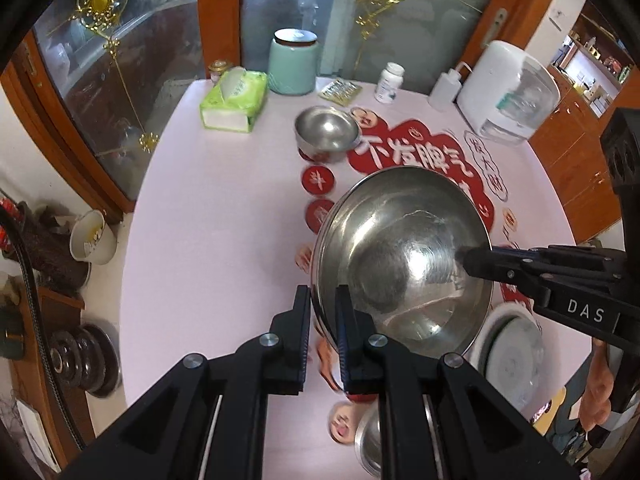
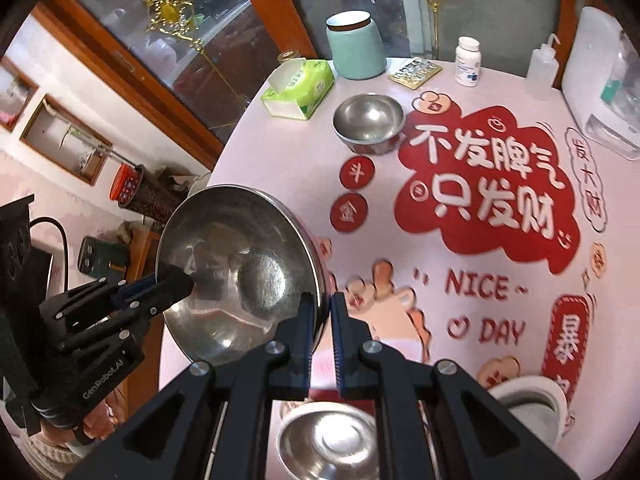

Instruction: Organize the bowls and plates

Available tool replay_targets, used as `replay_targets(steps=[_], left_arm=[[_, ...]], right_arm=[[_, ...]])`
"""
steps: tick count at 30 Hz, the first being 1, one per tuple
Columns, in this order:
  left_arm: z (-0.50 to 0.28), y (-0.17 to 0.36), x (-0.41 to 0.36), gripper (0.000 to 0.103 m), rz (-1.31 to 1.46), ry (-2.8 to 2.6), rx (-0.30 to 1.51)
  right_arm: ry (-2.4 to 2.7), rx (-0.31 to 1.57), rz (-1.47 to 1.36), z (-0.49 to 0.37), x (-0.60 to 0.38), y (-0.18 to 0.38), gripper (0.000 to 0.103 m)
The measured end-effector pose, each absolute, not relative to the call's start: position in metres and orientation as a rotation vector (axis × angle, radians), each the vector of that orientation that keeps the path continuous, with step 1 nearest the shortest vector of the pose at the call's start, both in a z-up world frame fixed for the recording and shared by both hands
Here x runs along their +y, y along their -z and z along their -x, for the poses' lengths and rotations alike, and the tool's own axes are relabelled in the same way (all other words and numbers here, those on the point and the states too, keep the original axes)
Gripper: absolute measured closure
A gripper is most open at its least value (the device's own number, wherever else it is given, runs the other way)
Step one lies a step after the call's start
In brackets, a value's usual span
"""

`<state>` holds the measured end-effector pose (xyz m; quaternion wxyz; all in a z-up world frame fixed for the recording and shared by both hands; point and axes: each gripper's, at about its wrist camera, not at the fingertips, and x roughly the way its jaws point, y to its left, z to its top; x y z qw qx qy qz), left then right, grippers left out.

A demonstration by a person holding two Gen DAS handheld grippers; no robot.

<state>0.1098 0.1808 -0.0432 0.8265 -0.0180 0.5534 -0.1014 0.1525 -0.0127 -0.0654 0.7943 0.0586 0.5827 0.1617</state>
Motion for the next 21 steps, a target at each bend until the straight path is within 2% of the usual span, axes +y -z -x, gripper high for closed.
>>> replay_targets(steps=[10,21], left_arm=[[-0.038,0.075,0.142,0.092,0.049,0.245,1.246],[0.001,0.128,0.13,0.092,0.099,0.242,1.338]], right_arm=[[-0.327,1.322,-0.074,-0.082,-0.044,0.098,0.095],[-0.326,1.407,-0.079,-0.04,-0.059,0.149,0.095]])
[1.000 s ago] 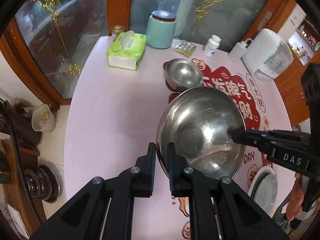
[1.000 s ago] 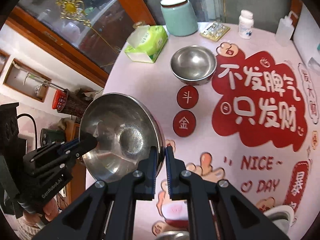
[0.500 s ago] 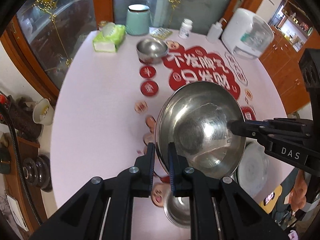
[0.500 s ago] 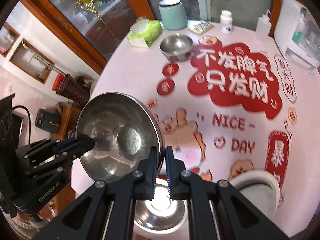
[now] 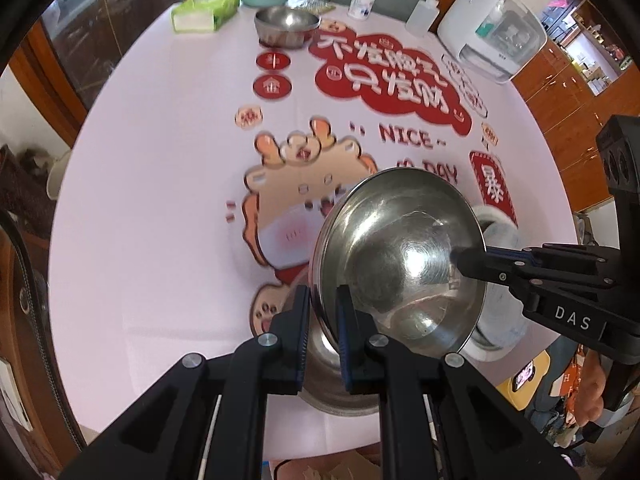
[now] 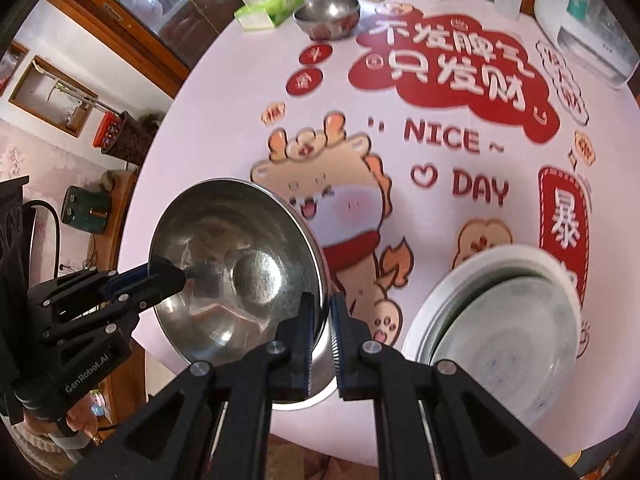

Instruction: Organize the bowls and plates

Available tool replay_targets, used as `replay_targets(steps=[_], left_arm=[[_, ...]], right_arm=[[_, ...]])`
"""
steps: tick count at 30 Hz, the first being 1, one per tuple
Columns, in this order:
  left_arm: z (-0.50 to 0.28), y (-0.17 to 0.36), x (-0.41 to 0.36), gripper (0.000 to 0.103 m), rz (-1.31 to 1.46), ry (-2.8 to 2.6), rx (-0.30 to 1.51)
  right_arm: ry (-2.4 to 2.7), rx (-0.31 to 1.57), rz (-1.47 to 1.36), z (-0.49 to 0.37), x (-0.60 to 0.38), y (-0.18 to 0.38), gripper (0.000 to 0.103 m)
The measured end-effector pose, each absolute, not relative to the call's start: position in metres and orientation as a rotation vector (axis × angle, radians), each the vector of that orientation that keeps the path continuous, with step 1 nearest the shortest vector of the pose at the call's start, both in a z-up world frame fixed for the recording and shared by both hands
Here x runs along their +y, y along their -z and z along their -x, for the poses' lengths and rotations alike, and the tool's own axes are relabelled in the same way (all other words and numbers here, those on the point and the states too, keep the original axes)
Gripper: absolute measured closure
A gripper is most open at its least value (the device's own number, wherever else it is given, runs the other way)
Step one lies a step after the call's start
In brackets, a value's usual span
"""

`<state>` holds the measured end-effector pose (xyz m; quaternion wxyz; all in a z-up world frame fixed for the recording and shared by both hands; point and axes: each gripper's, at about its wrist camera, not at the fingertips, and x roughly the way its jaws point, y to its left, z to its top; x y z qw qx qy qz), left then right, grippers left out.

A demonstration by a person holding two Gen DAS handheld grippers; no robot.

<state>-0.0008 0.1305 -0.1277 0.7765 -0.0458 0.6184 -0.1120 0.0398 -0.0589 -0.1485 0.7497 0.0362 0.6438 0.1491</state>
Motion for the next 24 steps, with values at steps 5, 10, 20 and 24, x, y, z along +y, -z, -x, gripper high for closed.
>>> replay_targets(steps=[5,10,20,24], left_arm=[[0.01,0.153,0.129,0.092,0.106,0.228,1.39],[0.017,0.167,0.127,0.092,0.106,0.221,1.417],[0.023,0.188,0.13,0.092,0.107,0.225,1.467],[0.024,0.191,0.132,0.089,0.106,0.236,1.479]], right_arm=[[-0.324,1.455,-0.076,-0.029,-0.059,0.174,0.095],[-0.327,1.496,-0.071,-0.019,-0.058,0.192,0.095],[-0.335,1.521,-0.041,-0.015,-0.051,0.202,0.095],[-0.332,1.516,-0.012,-0.015,-0.046,0.203,0.094]])
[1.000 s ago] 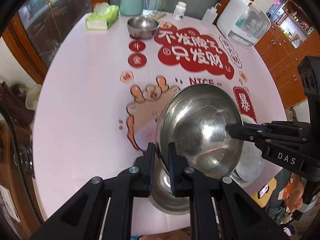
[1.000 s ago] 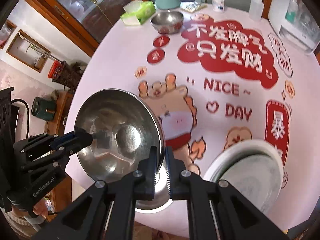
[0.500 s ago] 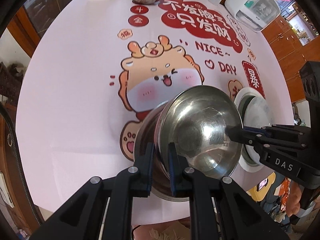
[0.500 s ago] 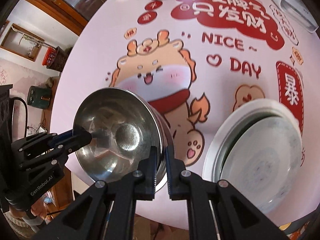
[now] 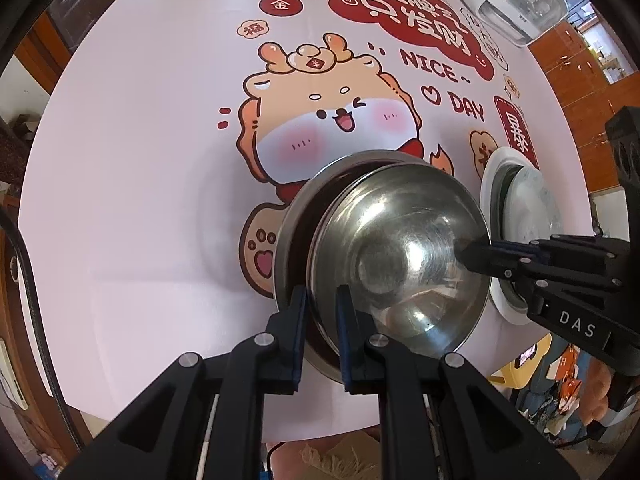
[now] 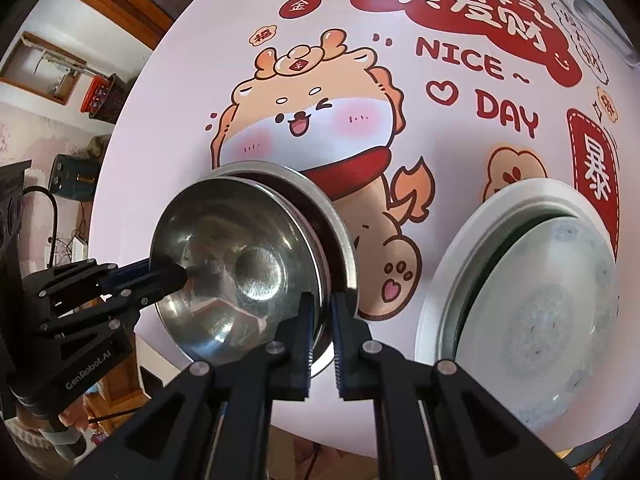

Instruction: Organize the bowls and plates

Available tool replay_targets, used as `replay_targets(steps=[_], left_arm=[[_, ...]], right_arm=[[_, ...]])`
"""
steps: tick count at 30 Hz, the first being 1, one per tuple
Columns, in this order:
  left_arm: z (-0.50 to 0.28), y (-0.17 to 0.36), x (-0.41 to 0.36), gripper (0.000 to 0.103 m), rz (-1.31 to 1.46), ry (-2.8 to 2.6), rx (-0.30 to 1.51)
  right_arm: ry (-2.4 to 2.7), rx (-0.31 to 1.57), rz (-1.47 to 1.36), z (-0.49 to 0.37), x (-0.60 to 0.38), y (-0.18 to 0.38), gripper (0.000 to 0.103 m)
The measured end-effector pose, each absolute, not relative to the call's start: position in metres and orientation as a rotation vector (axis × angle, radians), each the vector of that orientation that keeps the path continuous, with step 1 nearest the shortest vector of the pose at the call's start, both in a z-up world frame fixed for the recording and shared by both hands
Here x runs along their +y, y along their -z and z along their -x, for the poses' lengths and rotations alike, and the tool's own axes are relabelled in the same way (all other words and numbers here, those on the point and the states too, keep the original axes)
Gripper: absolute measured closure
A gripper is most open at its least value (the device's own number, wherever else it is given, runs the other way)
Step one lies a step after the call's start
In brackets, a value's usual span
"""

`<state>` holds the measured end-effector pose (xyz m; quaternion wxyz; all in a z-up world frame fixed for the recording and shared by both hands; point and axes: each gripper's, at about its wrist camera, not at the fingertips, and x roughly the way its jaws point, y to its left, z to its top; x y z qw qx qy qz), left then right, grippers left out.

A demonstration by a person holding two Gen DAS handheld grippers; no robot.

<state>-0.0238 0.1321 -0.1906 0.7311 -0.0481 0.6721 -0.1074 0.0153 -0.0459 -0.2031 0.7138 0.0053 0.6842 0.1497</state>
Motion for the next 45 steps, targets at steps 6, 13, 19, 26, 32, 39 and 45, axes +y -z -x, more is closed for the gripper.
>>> replay_targets(steps=[6,13,19,26,32,39,45], left_arm=[[0.022,0.18,0.134,0.077,0.089,0.228,1.443],[0.021,0.167,0.141,0.076,0.076,0.223,1.413],[0.023,0.158,0.145,0.075,0.066,0.22,1.393],[0.021,0.142,0.146,0.07,0.056,0.214,1.356],[0.019,0.129,0.149,0.065,0.048,0.209,1.327],[0.009,0.11,0.153,0.059,0.031,0.205,1.282],[-0.01,0.087,0.16,0.055,-0.007,0.198,1.238]], right_arm=[[-0.321,1.505,0.005,-0.016,-0.044,0.2,0.093],[-0.301,1.46,0.055,-0.014,-0.048,0.191,0.066],[-0.315,1.468,0.038,-0.013,-0.049,0.187,0.066],[-0.32,1.451,0.041,-0.014,-0.048,0.177,0.066],[-0.331,1.452,0.038,-0.015,-0.046,0.171,0.066],[-0.343,1.422,0.054,-0.022,-0.045,0.154,0.066],[-0.344,1.371,0.061,-0.041,-0.049,0.128,0.066]])
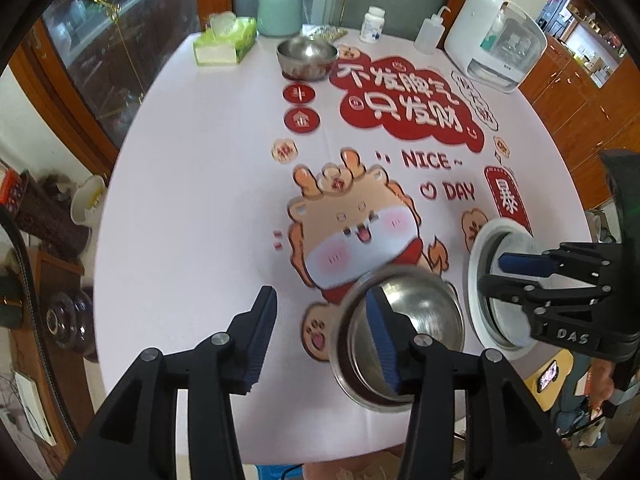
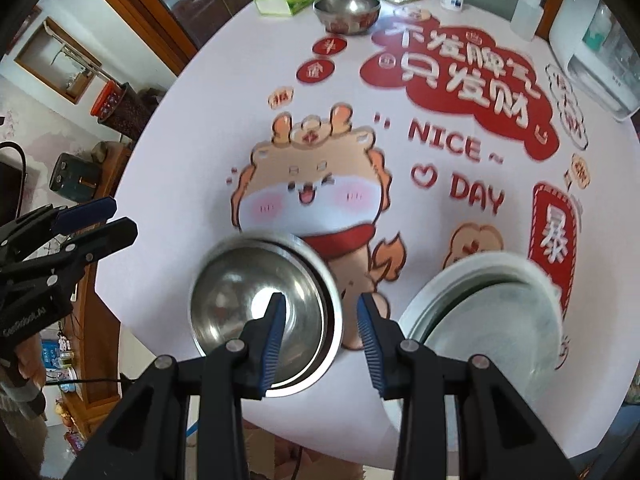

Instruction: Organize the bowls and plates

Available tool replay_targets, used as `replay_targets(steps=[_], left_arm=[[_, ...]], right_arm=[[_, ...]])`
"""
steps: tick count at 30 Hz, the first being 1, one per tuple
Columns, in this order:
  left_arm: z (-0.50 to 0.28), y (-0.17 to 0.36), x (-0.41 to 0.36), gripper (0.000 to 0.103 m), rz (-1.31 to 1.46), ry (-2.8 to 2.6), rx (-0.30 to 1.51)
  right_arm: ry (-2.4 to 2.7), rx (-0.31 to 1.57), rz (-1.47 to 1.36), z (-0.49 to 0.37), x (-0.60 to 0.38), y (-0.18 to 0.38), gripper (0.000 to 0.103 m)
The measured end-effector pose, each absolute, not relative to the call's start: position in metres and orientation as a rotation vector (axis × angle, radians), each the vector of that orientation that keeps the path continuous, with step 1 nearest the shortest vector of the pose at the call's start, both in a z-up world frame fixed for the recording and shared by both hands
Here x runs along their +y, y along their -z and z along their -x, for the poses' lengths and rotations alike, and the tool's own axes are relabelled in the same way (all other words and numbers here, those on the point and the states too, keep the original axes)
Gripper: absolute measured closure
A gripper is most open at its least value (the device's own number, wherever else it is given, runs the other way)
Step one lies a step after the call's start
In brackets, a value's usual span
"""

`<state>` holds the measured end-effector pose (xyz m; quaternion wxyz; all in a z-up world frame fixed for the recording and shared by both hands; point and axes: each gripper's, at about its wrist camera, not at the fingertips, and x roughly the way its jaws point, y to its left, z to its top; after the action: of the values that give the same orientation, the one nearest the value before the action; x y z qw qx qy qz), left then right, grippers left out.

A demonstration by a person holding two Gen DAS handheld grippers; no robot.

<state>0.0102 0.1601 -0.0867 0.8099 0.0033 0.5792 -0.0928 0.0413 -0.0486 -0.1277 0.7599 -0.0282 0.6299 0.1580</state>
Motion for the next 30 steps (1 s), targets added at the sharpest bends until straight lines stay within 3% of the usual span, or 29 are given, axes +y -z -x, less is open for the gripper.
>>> replay_targets(steps=[7,16,19,24,30], left_arm=[[-0.056,0.05,0.172,0.046,-0.075,0.194,1.164],[-0.141,0.0,0.171,0.028,-0.168,0.205,1.05],[-0.176,-0.009,0.168,0.026,-0.195,0.202,1.019],[-0.238,-0.005,0.167,0.026,-0.202,0.2,0.987],[-0.325,0.042,0.183,0.026,-0.127,0.144,0.998]], right_arm=[[-0.314,1.292,0.051,-0.088,-0.058,0.084,0.066],[-0.252,1.134,0.059,-0.177,-0.065,0.014,0.066],[-0.227,1.109,0.048,-0.206,-0.069,0.003,0.059],[-0.19,1.08,0.042,-0.265,-0.07,0.001,0.055],[-0.139,1.052,0.056,-0.332,-0.066,0.039,0.055]])
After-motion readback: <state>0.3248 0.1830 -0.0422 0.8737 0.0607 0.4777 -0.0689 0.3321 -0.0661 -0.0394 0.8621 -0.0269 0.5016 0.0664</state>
